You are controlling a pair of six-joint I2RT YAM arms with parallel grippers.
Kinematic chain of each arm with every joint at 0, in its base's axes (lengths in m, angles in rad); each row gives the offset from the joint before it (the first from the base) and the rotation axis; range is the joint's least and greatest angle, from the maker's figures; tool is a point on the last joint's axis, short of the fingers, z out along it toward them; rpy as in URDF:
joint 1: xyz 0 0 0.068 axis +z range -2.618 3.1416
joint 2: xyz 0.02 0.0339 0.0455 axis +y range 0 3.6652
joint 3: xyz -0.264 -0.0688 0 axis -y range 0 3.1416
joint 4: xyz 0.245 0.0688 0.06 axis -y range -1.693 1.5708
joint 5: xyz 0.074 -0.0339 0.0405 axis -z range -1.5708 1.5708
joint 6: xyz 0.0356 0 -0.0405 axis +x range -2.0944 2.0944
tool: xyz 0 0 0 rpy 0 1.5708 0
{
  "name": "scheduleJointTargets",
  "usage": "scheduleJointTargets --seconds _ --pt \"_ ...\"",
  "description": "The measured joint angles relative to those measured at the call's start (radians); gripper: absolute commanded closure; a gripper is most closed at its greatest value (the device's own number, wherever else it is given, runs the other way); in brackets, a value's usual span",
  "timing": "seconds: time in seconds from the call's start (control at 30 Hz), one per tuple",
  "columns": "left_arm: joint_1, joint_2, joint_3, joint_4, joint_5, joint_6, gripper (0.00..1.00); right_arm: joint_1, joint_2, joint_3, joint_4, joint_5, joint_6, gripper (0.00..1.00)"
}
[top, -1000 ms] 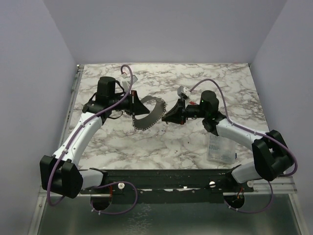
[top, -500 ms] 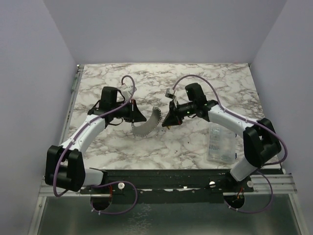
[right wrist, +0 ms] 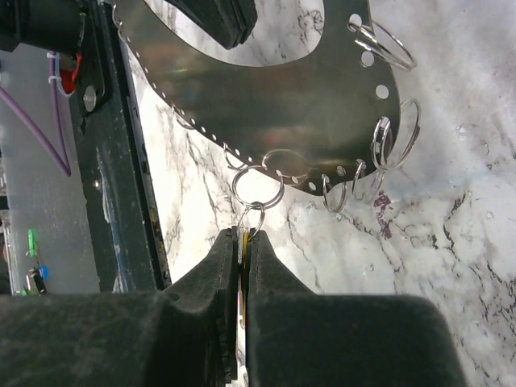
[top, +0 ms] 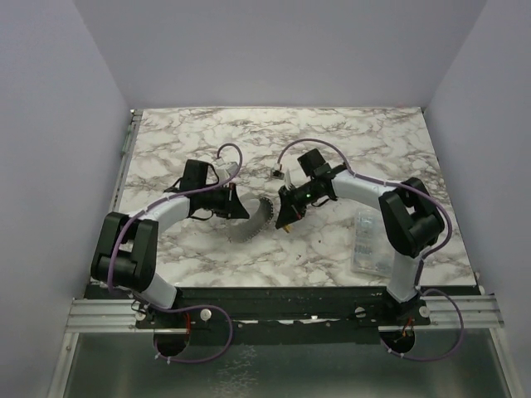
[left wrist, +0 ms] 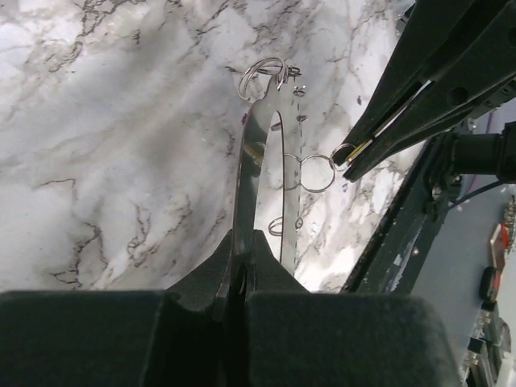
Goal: Remove the keys from the keyring
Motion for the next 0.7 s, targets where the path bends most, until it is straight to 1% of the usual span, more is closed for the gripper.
scheduleJointTargets --seconds 0.07,0.13,0.2,0.27,0.3,0.33,0.4,0.5,0.57,0.63,0.7 --pt "0.002 0.023 -0.003 0.018 -0.005 0.027 0.9 0.0 0.025 0.016 -0.012 0.0 -0.005 0.99" --pt "0.003 0.043 -0.019 0.044 -0.015 0.057 0.79 0.0 0.045 0.022 -0.024 -0.001 -0.006 0.99" --pt "0.006 0.056 -0.04 0.063 -0.028 0.078 0.66 0.0 0.062 0.025 -0.037 -0.004 -0.006 0.99" --pt "0.019 0.076 -0.053 0.062 -0.042 0.108 0.49 -0.002 0.07 0.026 -0.052 -0.007 -0.008 0.99" --pt "0.025 0.084 -0.055 0.061 -0.045 0.121 0.43 -0.002 0.074 0.026 -0.058 -0.007 -0.011 0.99" --pt "0.029 0.087 -0.055 0.061 -0.048 0.132 0.4 -0.003 0.077 0.029 -0.063 -0.007 -0.014 0.99" --pt "0.037 0.084 -0.051 0.055 -0.056 0.168 0.38 -0.003 0.089 0.041 -0.081 -0.006 -0.024 0.99" --pt "0.039 0.043 -0.038 0.028 -0.063 0.255 0.38 -0.003 0.103 0.047 -0.091 -0.006 -0.027 0.99" --pt "0.039 -0.017 -0.039 0.008 -0.062 0.302 0.43 -0.003 0.109 0.047 -0.1 -0.007 -0.029 1.0" --pt "0.029 -0.119 -0.05 0.005 -0.058 0.37 0.49 -0.003 0.116 0.047 -0.108 -0.009 -0.032 0.99" --pt "0.002 -0.202 -0.061 -0.006 -0.053 0.442 0.54 -0.003 0.122 0.05 -0.122 -0.019 -0.038 0.99"
